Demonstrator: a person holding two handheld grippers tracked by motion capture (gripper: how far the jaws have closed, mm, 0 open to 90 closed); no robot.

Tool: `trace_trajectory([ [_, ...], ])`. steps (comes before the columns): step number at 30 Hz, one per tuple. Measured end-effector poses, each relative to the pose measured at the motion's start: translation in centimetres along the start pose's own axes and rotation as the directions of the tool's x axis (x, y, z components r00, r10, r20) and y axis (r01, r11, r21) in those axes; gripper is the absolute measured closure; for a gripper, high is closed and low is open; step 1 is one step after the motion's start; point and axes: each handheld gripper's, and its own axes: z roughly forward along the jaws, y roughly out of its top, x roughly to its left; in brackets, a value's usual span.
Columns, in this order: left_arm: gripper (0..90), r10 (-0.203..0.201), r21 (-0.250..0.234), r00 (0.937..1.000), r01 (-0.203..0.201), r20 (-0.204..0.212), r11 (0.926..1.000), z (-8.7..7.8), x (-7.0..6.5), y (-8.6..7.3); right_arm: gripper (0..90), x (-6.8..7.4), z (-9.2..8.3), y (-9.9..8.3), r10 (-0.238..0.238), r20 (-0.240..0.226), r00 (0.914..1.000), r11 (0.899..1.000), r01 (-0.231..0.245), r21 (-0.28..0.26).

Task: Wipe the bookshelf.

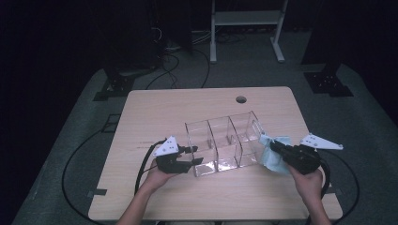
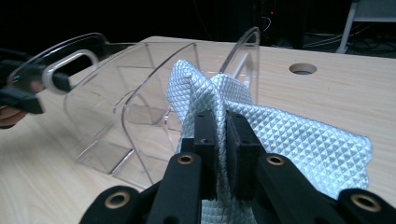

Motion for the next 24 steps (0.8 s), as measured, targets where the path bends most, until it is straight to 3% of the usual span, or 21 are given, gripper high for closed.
trace_trajectory([
  [2,46.9,-0.005,-0.002,1.0000,0.005,0.002,1.0000,-0.2,-0.4,-0.2,83.5,0.0,0.6,0.2,-0.003,-0.001,1.0000,1.000,0.003,0.002],
  [7,46.7,-0.015,-0.002,0.9991,0.015,-0.040,0.9999,-0.8,-1.0,-0.5,83.6,0.1,1.7,0.1,0.008,-0.012,0.9999,1.000,-0.008,-0.014],
  [10,46.7,-0.026,-0.016,0.9980,0.025,-0.058,0.9996,-1.0,-1.3,-0.7,83.6,0.4,2.1,-0.4,0.001,-0.006,1.0000,1.000,-0.001,-0.013],
  [13,46.6,-0.025,-0.020,0.9977,0.023,-0.063,0.9995,-1.1,-1.4,-0.8,83.6,0.4,2.6,-1.2,0.025,-0.007,0.9997,1.000,-0.025,-0.006],
  [17,43.7,-0.021,-0.019,0.9976,0.020,-0.066,0.9996,-1.2,-1.6,-0.9,83.5,0.3,3.5,-2.4,0.044,0.001,0.9990,0.999,-0.044,0.017],
  [20,44.8,-0.024,-0.022,0.9968,0.023,-0.076,0.9995,-1.4,-1.7,-1.0,83.4,0.1,5.0,-4.0,0.052,0.013,0.9985,0.994,-0.053,0.091],
  [24,46.9,-0.007,-0.025,0.9957,0.005,-0.093,0.9997,-1.4,-1.9,-1.0,83.4,0.2,5.0,-3.9,0.060,0.014,0.9981,0.994,-0.061,0.088],
])
